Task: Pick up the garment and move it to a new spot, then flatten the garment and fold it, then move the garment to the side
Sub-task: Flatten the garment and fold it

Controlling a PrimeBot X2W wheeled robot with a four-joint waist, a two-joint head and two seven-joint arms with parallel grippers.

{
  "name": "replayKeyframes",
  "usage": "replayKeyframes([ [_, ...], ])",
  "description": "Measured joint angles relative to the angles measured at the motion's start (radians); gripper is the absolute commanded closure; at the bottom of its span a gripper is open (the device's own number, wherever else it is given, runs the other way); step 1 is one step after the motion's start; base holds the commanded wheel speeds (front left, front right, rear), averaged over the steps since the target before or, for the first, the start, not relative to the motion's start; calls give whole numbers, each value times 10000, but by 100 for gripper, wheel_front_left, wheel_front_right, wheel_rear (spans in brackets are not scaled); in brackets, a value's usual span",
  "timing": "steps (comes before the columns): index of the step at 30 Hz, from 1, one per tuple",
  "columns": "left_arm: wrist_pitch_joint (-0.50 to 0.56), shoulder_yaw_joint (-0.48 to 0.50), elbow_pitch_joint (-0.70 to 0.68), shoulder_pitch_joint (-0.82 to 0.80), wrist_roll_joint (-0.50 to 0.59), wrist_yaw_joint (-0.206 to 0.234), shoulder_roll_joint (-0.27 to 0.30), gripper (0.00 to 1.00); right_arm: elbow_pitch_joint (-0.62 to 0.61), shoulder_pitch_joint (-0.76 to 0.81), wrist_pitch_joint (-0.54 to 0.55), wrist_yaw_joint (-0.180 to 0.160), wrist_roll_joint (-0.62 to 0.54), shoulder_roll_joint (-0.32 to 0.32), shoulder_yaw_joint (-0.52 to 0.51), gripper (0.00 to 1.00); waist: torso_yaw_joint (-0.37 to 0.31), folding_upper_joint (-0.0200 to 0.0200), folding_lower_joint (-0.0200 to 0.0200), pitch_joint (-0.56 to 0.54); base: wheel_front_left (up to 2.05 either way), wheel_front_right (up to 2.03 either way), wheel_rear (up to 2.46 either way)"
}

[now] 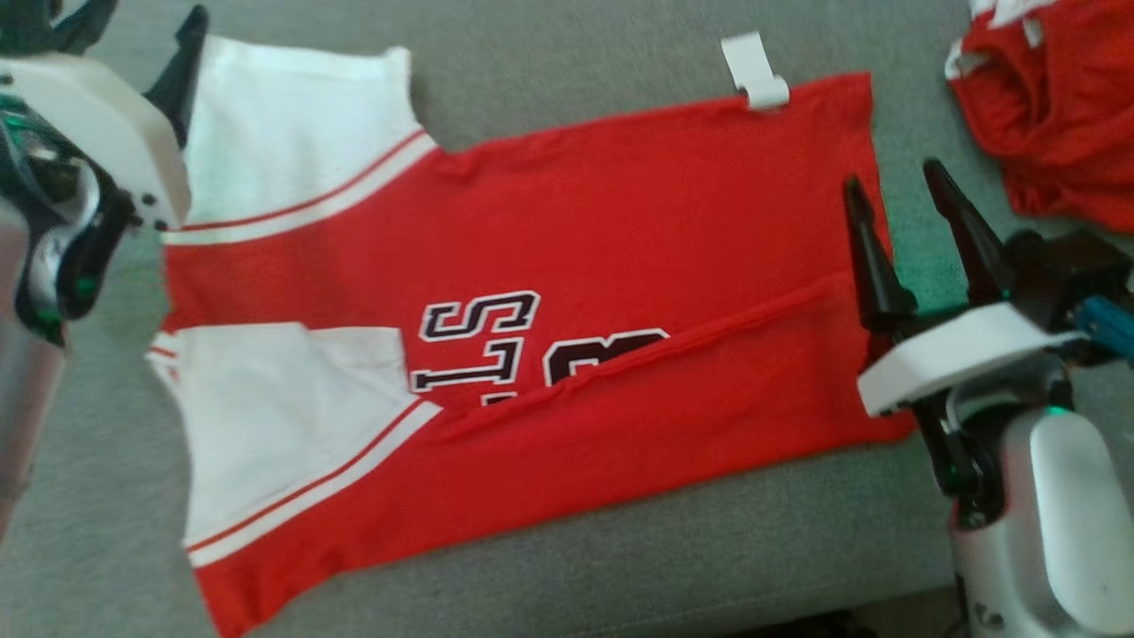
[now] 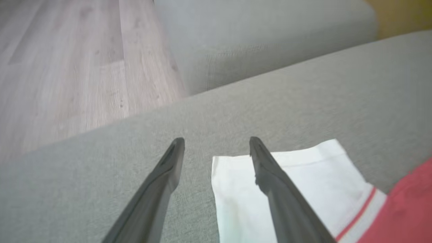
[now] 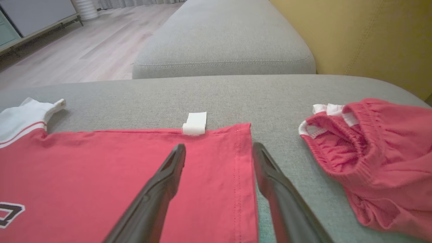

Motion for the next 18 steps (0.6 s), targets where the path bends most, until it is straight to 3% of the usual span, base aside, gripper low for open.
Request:
replayKeyframes([
  [6,470,-123,966,-407,65,-94,81,0,199,-531,-148,0,2,-6,305,0,-519,0,-1,811,0,0,0],
  [13,955,-176,1122,-603,-203,-253,213,0,382,-621,-280,0,35,-8,366,0,-753,0,-3,1151,0,0,0],
  [17,1304,-280,917,-638,-372,-339,215,100,403,-703,-322,0,29,-8,370,0,-668,0,-4,1154,0,0,0],
  [18,1304,-280,917,-638,-372,-339,215,100,403,-703,-322,0,29,-8,370,0,-668,0,-4,1154,0,0,0],
])
